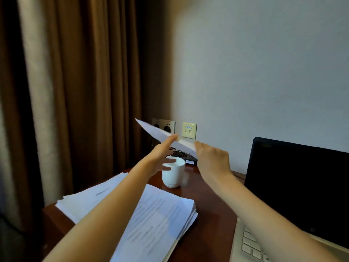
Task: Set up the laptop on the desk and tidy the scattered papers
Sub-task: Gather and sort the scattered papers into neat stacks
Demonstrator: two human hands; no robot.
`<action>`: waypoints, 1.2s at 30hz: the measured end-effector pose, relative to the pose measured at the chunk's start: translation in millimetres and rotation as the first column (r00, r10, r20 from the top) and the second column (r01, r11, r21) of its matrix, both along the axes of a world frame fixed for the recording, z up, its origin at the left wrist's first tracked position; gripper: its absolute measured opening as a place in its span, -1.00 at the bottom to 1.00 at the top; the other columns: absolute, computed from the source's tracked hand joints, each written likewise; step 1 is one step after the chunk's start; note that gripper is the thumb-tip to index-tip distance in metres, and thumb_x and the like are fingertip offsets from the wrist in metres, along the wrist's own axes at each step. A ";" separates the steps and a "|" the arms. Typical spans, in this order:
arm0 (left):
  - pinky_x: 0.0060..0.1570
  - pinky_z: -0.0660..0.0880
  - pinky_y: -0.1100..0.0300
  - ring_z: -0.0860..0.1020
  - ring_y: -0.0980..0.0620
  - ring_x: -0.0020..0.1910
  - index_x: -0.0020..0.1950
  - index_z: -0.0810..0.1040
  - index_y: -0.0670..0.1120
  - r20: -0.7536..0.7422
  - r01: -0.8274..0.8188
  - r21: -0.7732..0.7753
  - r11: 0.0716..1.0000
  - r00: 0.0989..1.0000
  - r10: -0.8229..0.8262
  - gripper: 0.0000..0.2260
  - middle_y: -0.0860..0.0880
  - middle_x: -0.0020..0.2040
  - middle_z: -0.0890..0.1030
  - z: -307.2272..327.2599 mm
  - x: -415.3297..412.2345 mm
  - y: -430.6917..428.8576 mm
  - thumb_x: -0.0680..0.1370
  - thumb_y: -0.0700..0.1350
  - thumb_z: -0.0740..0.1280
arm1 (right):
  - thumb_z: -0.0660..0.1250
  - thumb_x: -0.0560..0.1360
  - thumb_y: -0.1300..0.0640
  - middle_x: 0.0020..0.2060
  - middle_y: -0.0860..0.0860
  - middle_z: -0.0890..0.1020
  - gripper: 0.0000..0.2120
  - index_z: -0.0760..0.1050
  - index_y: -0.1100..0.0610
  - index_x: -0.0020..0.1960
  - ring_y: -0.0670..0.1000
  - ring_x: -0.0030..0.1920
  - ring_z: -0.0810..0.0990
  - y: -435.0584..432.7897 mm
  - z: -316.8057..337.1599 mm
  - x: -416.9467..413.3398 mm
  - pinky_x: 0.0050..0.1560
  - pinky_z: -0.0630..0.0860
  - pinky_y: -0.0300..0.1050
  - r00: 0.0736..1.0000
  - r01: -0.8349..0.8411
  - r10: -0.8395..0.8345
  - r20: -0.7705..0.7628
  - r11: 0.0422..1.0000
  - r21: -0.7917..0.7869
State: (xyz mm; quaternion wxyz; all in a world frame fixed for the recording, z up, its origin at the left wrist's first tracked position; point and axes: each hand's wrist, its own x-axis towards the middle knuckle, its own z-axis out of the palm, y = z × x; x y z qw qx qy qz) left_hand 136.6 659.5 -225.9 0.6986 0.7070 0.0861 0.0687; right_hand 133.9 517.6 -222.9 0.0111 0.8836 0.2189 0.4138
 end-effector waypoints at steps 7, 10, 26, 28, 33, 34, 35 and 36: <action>0.02 0.49 0.01 0.55 -0.12 0.00 0.15 0.39 -0.20 0.000 -0.255 -0.143 0.956 0.966 0.258 -0.85 -0.22 0.22 0.51 -16.2 -50.8 52.8 0.59 -0.28 0.19 | 0.62 -0.28 0.18 -0.57 -0.03 0.52 -0.50 0.65 0.16 -0.33 -0.05 -0.64 0.47 21.3 -50.5 -45.4 -0.61 0.33 -0.35 0.990 -0.133 0.136 0.037 0.988 -0.073; 0.00 0.50 0.05 0.54 -0.19 0.15 0.13 0.38 -0.27 -0.058 -0.334 -0.131 0.933 0.942 0.329 -0.84 -0.28 0.16 0.50 -28.5 -67.7 70.6 0.56 -0.39 0.17 | 0.62 -0.34 0.22 -0.60 -0.04 0.51 -0.41 0.68 0.13 -0.29 -0.06 -0.69 0.44 29.8 -67.1 -62.7 -0.67 0.25 -0.39 0.976 -0.214 0.211 -0.044 0.974 -0.071; 0.16 0.45 0.01 0.43 -0.26 0.29 0.52 -0.04 -0.27 -0.184 -0.533 0.429 0.730 0.739 0.648 -0.34 -0.31 0.41 0.29 -89.4 -116.4 118.7 0.51 -0.38 0.23 | 0.02 0.60 -0.14 0.08 0.04 0.61 -0.61 0.49 0.09 0.11 0.08 0.08 0.55 33.9 -107.9 -120.2 -0.07 0.37 -0.08 0.752 -0.472 0.275 -0.598 0.859 -0.199; 0.19 0.39 0.07 0.29 -0.24 0.38 0.54 -0.13 -0.12 -0.163 -0.534 0.502 0.680 0.714 0.681 -0.24 -0.26 0.49 0.08 -95.6 -117.3 115.0 0.50 -0.37 0.26 | 0.00 0.56 -0.27 0.12 -0.04 0.61 -0.51 0.55 -0.01 0.14 -0.01 0.10 0.54 31.0 -104.9 -121.2 0.02 0.39 -0.08 0.619 -0.422 0.315 -0.720 0.906 0.034; 0.44 0.06 -0.09 0.04 -0.25 0.49 0.51 0.05 -0.07 -0.008 -0.255 0.898 0.359 0.804 0.594 -0.36 -0.23 0.52 -0.01 -106.7 -115.9 116.4 0.52 -0.14 0.30 | 0.19 0.56 0.04 0.17 0.04 0.51 -0.75 0.51 0.09 0.17 0.05 0.20 0.47 30.5 -103.8 -104.3 0.17 0.41 -0.08 0.571 0.023 0.441 -0.693 0.835 0.550; 0.45 0.03 -0.11 0.01 -0.24 0.50 0.52 0.05 -0.07 -0.044 -0.178 0.922 0.343 0.834 0.551 -0.40 -0.21 0.53 0.00 -111.5 -114.2 118.3 0.55 -0.08 0.26 | 0.22 0.52 0.12 0.29 0.09 0.42 -0.63 0.40 0.17 0.31 0.11 0.31 0.39 30.0 -102.5 -101.0 0.23 0.38 -0.07 0.553 0.152 0.456 -0.697 0.767 0.623; 0.45 0.02 -0.13 0.01 -0.24 0.51 0.53 0.04 -0.05 -0.083 -0.124 0.929 0.348 0.848 0.523 -0.42 -0.21 0.53 0.02 -117.7 -113.4 119.8 0.58 -0.03 0.21 | 0.24 0.50 0.18 0.32 0.12 0.37 -0.54 0.30 0.21 0.38 0.14 0.35 0.34 28.4 -100.6 -99.1 0.23 0.38 -0.04 0.499 0.300 0.541 -0.677 0.625 0.721; 0.44 0.03 -0.14 0.04 -0.24 0.50 0.54 0.02 -0.04 -0.104 -0.103 0.927 0.362 0.854 0.510 -0.43 -0.21 0.53 0.07 -124.5 -112.4 121.4 0.59 0.03 0.16 | 0.23 0.49 0.23 0.32 0.12 0.35 -0.50 0.24 0.23 0.41 0.16 0.36 0.31 25.8 -95.9 -99.3 0.21 0.38 0.01 0.438 0.435 0.645 -0.626 0.457 0.775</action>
